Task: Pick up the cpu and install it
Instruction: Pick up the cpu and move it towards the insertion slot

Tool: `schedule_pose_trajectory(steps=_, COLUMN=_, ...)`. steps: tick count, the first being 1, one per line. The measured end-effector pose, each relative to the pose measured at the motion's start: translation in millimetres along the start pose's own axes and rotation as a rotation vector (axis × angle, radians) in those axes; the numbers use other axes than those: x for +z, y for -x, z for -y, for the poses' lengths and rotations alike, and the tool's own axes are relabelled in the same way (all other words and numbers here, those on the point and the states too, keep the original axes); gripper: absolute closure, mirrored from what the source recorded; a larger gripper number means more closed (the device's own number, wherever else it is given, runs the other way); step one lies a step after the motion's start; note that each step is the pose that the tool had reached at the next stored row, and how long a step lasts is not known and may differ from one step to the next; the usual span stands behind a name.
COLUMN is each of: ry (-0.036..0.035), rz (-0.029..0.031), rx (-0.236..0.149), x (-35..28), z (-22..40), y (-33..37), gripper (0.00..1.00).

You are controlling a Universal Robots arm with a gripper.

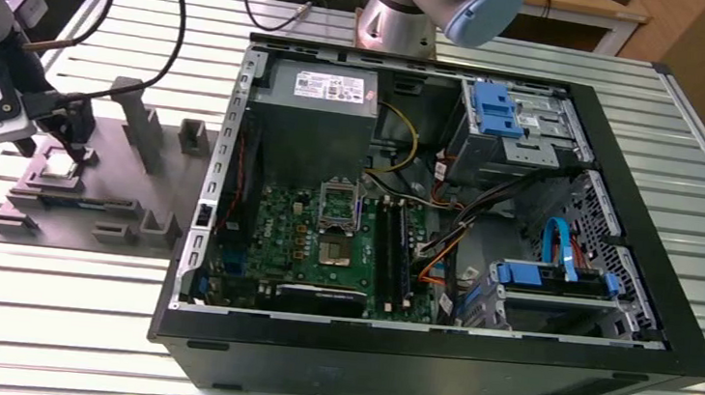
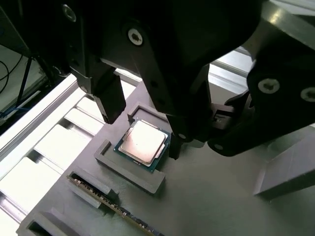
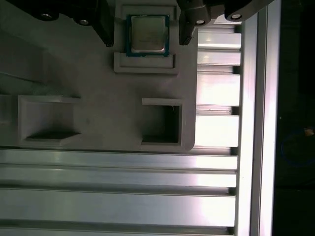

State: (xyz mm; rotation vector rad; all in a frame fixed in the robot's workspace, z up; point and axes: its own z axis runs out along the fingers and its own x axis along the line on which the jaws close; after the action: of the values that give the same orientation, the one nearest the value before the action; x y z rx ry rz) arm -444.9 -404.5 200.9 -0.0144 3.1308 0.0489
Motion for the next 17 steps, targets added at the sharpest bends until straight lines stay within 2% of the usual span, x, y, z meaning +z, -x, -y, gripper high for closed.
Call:
schedule_pose_trajectory(steps=1, ry=-0.0002, rz=0.0004, rx=0.0, x=0.6, z=-0.1, y=0.0, gripper=0.39)
schedule_pose_trajectory(steps=2, ry=-0.0003, rz=0.0004, rx=0.0, x=1.6, z=-0.3, y=-0.1, gripper=0.33)
schedule_pose_trajectory(steps=8, ry=-0.0027, rz=0.0019, rx=0.008, x=10.0, z=-0.2, y=-1.6, gripper=0.33)
schedule_pose_trajectory(steps=11, ry=-0.0046, rz=0.0052, rx=0.01, x=14.5, z=-0.1, y=-1.7, gripper=0.33)
schedule_pose_trajectory(steps=17, ry=-0.0058, rz=0.0076, rx=0.011, x=18.5, z=1.8, y=-1.7, gripper=0.33)
